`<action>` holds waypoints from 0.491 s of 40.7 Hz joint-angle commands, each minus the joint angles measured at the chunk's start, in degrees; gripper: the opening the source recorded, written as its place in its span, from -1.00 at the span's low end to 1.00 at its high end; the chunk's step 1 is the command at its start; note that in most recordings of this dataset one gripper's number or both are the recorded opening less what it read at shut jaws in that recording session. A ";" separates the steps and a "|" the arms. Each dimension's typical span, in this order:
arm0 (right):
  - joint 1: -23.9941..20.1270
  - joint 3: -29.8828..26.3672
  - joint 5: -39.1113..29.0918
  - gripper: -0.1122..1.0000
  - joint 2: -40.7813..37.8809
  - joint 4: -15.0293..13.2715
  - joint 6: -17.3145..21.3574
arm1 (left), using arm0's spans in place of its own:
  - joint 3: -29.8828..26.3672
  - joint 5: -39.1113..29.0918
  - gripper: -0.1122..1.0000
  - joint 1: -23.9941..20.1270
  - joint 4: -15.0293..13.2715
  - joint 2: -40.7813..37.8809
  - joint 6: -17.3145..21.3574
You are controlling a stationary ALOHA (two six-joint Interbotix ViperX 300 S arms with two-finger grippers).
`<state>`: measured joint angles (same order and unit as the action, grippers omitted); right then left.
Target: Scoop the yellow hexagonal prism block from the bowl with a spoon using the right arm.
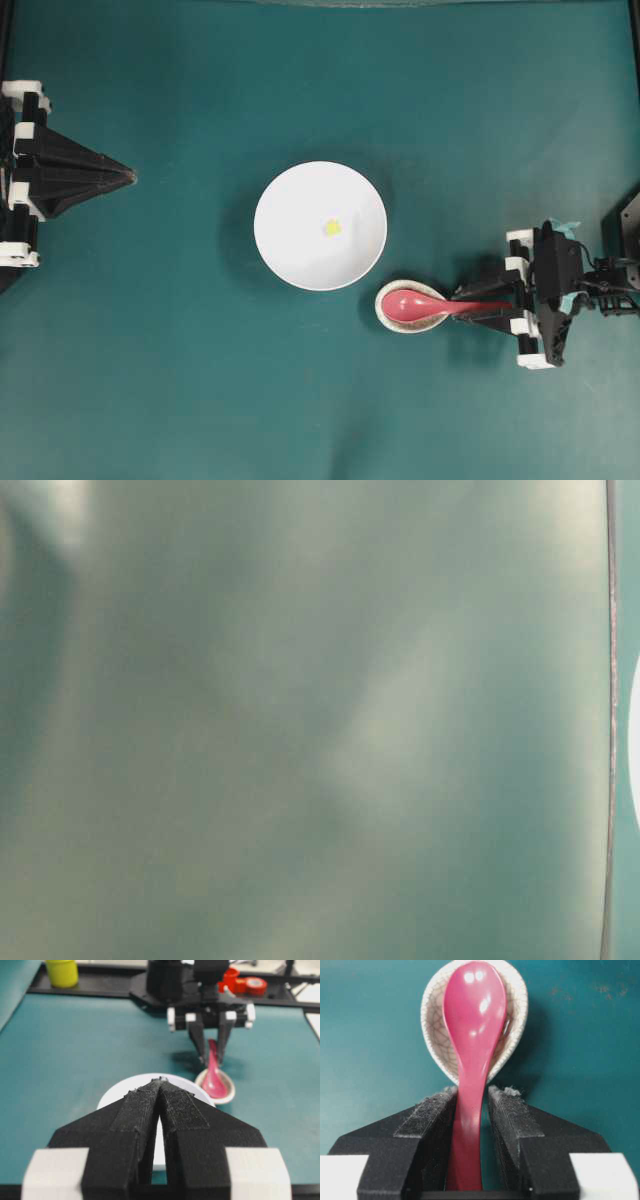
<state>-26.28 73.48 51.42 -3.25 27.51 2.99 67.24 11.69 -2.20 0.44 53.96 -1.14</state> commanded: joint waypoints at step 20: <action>-0.18 -0.70 0.53 -0.11 0.26 -0.18 -1.23 | -1.23 0.62 -0.79 -0.18 0.18 -0.44 0.09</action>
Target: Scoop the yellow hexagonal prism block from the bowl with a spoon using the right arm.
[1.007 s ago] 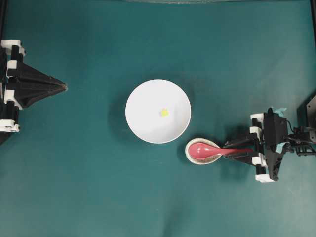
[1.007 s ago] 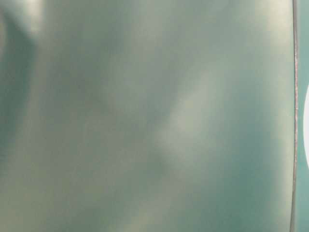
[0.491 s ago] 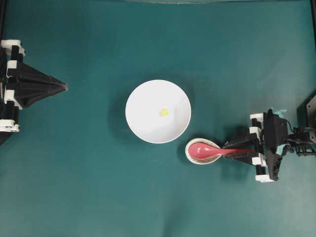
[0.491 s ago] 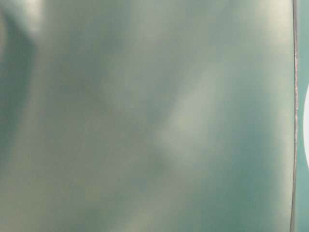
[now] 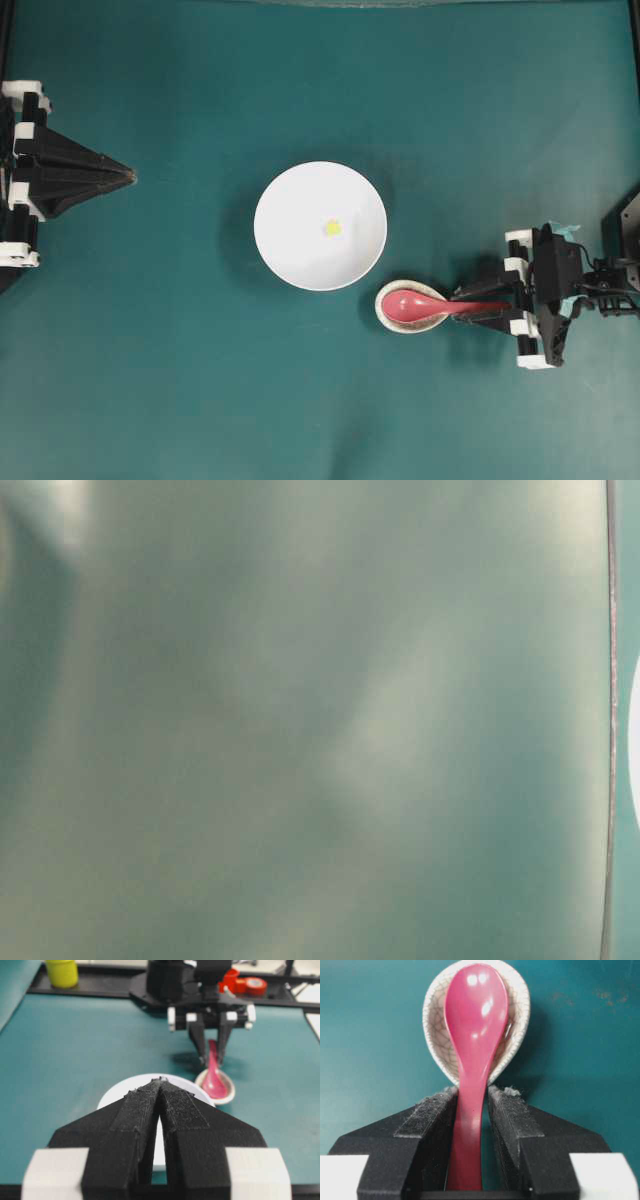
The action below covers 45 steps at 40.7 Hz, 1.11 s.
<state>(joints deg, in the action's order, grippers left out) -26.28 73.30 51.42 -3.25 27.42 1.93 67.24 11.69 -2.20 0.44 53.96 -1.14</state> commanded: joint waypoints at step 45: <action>-0.18 -0.44 1.58 -0.31 0.26 -0.09 -0.44 | -1.23 0.62 -0.79 -0.18 0.18 -0.44 0.09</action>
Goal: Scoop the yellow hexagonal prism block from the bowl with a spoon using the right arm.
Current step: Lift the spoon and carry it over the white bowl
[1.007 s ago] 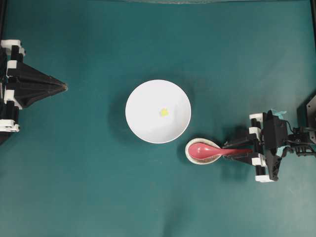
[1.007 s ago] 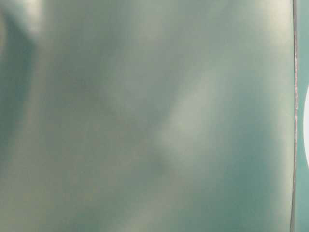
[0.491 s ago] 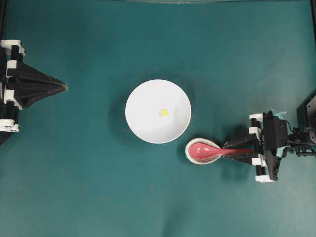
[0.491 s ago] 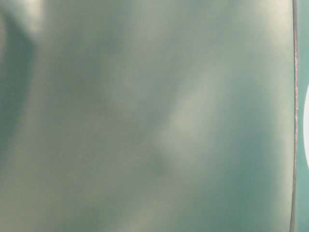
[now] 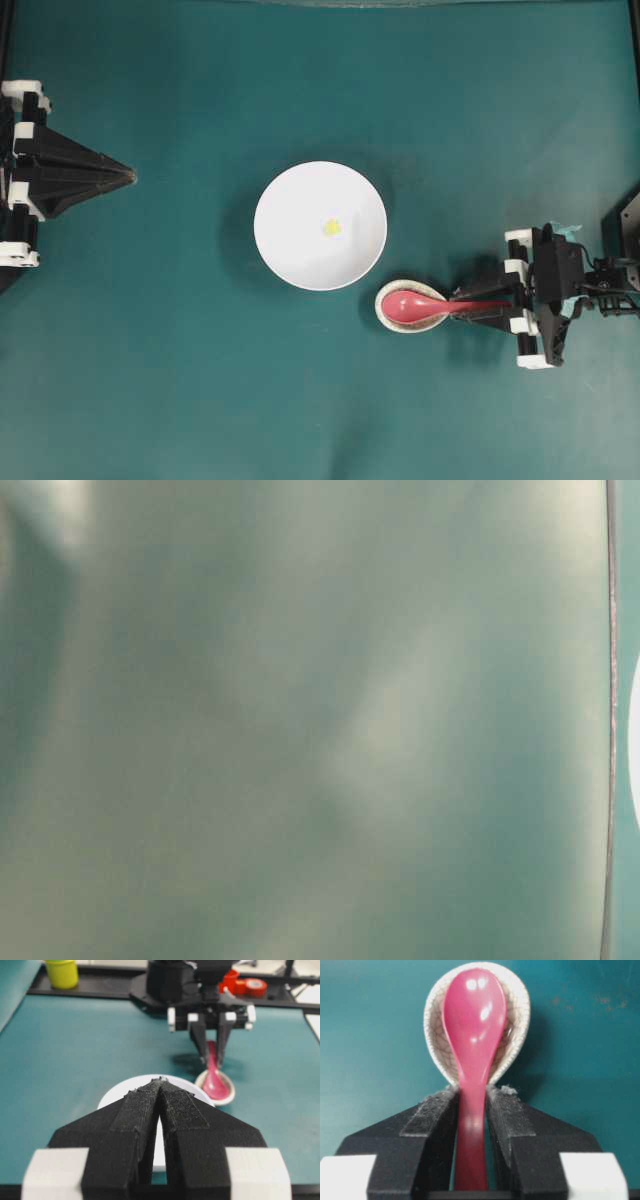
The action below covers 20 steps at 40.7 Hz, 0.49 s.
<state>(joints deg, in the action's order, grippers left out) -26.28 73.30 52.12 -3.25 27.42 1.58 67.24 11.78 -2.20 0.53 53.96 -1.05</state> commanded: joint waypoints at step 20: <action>2.29 -0.88 -4.04 -0.37 10.81 -0.09 -2.29 | -1.23 0.70 -0.79 -0.18 0.09 -0.44 -0.09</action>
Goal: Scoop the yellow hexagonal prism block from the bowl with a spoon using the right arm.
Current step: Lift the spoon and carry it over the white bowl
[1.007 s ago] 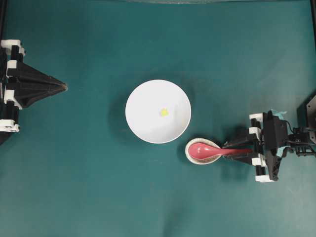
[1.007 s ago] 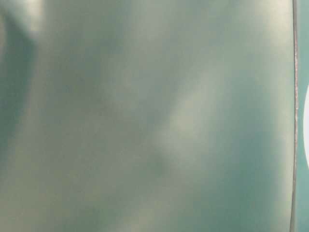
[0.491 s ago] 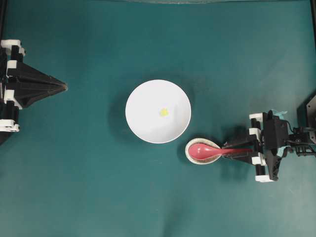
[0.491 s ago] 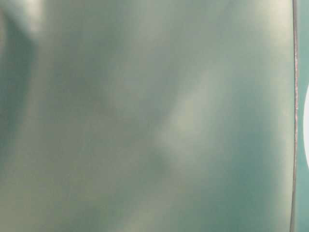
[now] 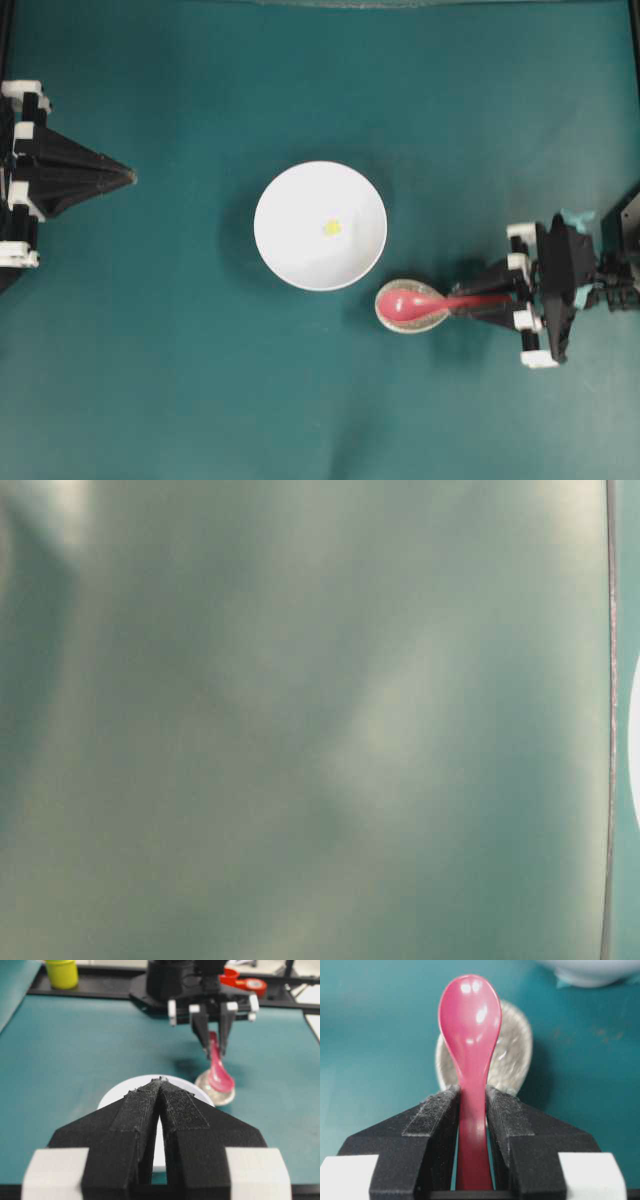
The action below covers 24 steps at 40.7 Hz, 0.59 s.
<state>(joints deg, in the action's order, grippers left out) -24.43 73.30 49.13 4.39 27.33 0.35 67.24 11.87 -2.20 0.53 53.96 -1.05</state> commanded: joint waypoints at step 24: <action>14.94 -15.82 -42.28 -0.37 22.94 -0.09 -12.66 | -1.32 0.62 -0.79 -0.09 0.09 -0.44 -0.18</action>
<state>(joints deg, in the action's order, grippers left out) -12.04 61.08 12.92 25.58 27.33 -12.13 67.24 11.87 -2.20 0.44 53.96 -1.14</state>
